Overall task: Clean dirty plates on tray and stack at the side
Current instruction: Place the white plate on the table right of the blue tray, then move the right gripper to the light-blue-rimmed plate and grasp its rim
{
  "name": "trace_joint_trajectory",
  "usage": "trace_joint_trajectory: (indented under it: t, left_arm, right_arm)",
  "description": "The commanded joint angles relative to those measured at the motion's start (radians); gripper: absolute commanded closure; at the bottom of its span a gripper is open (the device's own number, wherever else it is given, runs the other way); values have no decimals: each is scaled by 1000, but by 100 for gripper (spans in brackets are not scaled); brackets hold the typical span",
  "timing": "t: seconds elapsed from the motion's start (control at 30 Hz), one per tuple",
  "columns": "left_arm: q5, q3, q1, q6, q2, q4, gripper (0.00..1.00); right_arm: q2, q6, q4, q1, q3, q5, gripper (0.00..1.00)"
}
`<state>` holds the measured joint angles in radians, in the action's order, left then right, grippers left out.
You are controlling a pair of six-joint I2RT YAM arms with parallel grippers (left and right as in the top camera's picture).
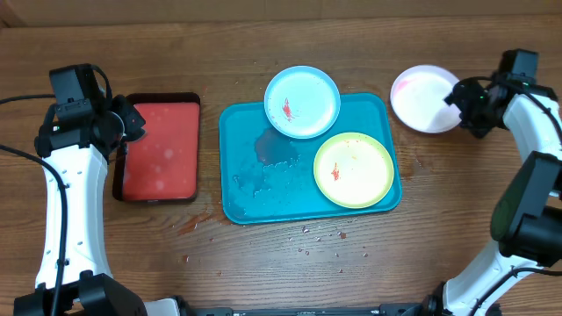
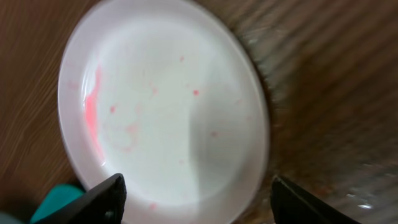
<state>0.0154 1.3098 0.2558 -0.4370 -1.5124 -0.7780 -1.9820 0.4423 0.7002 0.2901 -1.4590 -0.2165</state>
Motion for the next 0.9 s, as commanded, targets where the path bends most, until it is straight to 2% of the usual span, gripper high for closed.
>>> trace_joint_trajectory:
  t: [0.0, 0.13, 0.27, 0.33, 0.37, 0.47, 0.57, 0.67, 0.87]
  left_arm:
    - [5, 2, -1, 18, -4, 5, 96]
    - [5, 2, -1, 18, -4, 4, 96]
    - [5, 2, -1, 18, -4, 4, 96]
    - [5, 2, -1, 18, -4, 4, 96]
    - [5, 2, -1, 18, -4, 4, 96]
    - [5, 2, -1, 18, -4, 3, 95]
    - [5, 2, -1, 18, -4, -4, 96]
    - [5, 2, -1, 18, -4, -4, 96]
    - [21, 2, -2, 18, -4, -4, 96]
  right_arm:
    - [-11, -119, -30, -71, 1, -214, 23]
    - [-11, -136, -116, -153, 1, -336, 23]
    - [-12, -116, -216, -275, 1, -315, 23]
    - [-17, -112, -248, -346, 1, -192, 22]
    - [-19, -97, -253, -379, 1, -104, 14]
    - [-47, -29, -255, -470, 1, 169, 14]
    - [-85, -29, -281, -523, 1, 267, 14]
    - [-136, -54, -330, -549, 1, 256, 14]
    - [-175, -151, -388, -563, 1, 114, 31]
